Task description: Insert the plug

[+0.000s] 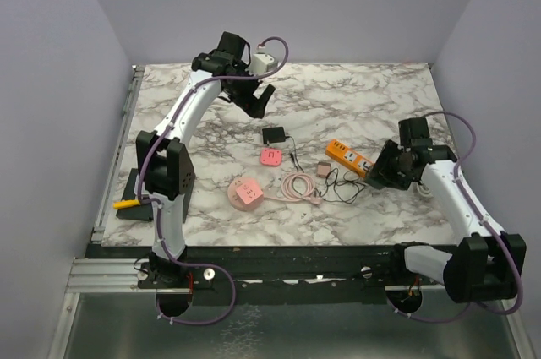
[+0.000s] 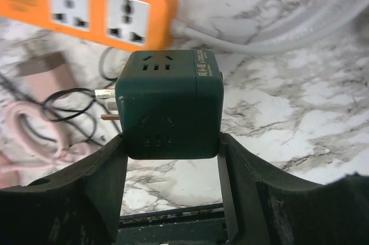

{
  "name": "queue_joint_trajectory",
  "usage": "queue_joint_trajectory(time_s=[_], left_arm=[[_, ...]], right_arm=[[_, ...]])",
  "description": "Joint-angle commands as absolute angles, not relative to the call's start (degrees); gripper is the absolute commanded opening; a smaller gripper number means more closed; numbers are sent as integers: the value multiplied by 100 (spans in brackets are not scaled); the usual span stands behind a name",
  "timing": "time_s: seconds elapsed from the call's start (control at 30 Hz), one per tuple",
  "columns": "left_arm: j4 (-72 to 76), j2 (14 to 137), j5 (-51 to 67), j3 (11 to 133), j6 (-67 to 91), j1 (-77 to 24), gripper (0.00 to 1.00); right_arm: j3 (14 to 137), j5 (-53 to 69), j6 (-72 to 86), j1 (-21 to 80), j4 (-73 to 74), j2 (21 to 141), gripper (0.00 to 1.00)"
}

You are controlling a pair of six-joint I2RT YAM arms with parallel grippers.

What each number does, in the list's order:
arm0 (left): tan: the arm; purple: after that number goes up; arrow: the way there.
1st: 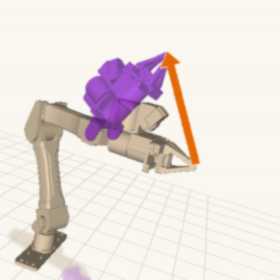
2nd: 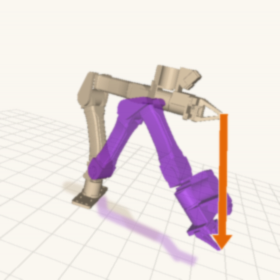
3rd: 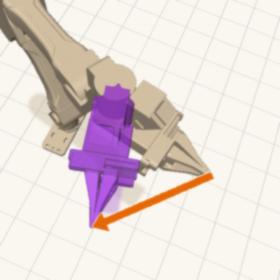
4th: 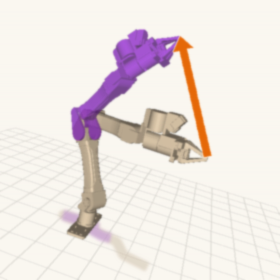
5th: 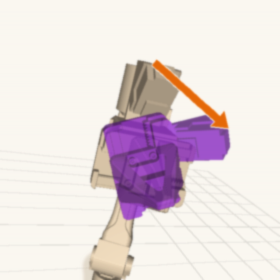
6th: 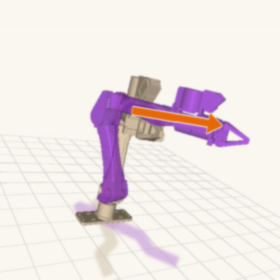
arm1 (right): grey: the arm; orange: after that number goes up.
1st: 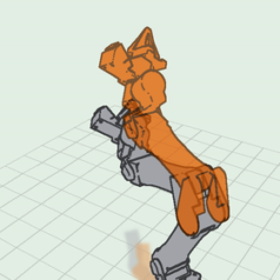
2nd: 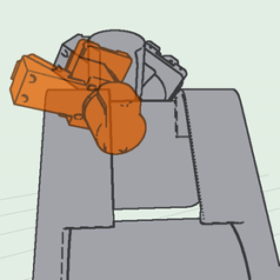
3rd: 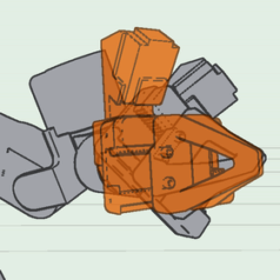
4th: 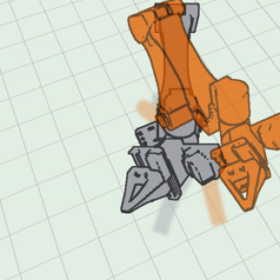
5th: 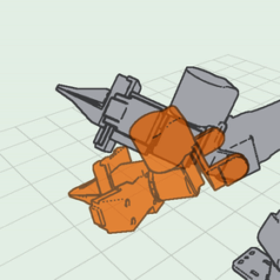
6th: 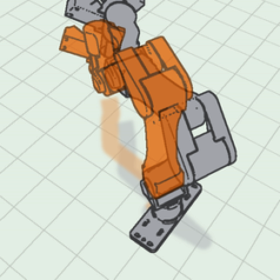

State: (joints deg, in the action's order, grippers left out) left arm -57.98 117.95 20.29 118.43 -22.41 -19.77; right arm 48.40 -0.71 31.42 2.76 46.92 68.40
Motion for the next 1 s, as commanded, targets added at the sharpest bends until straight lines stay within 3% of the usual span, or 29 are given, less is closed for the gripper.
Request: queue_joint_trajectory(time_s=[0.0,0.27,0.47,0.6,0.8,0.97], left_arm=[[-5743,11329,2828,12099,-2744,-2013,99],[-5613,10073,5227,10964,-5681,-2146,99],[-4640,9184,4837,9839,-6292,-2924,99],[-3811,8929,4624,9315,-5680,-3104,99],[-2261,8552,4340,8532,-5165,-3197,99],[-1395,8135,4053,7823,-5644,-3480,99]], right_arm=[[5469,571,2540,258,4946,6401,18],[5698,1976,2056,285,4598,5797,17],[5863,3373,2215,397,3249,5885,16],[6168,3660,2215,695,2772,6130,18],[6668,3198,1968,1498,2586,6511,17],[6768,2594,1831,1931,2342,6605,14]])
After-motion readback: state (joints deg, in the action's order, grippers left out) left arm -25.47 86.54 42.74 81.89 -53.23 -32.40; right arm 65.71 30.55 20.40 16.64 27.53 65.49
